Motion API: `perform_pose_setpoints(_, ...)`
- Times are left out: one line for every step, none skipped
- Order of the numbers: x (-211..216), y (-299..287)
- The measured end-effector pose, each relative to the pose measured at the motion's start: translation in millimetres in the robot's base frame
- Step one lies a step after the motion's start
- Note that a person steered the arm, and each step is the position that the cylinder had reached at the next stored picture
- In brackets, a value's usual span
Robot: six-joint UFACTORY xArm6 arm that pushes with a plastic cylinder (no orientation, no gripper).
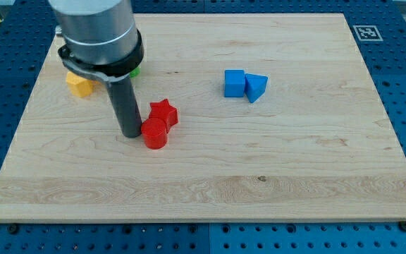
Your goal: Move the red star to the bottom left of the blue cube
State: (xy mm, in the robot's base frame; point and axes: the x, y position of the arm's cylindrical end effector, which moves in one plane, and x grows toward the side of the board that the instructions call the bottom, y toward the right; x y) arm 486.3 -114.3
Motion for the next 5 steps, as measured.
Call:
perform_pose_setpoints(-2.3, 7.6)
perform_pose_setpoints(-4.7, 28.2)
perform_pose_setpoints(-23.2, 31.1)
perform_pose_setpoints(-36.9, 31.5)
perform_pose_setpoints(-37.7, 49.1)
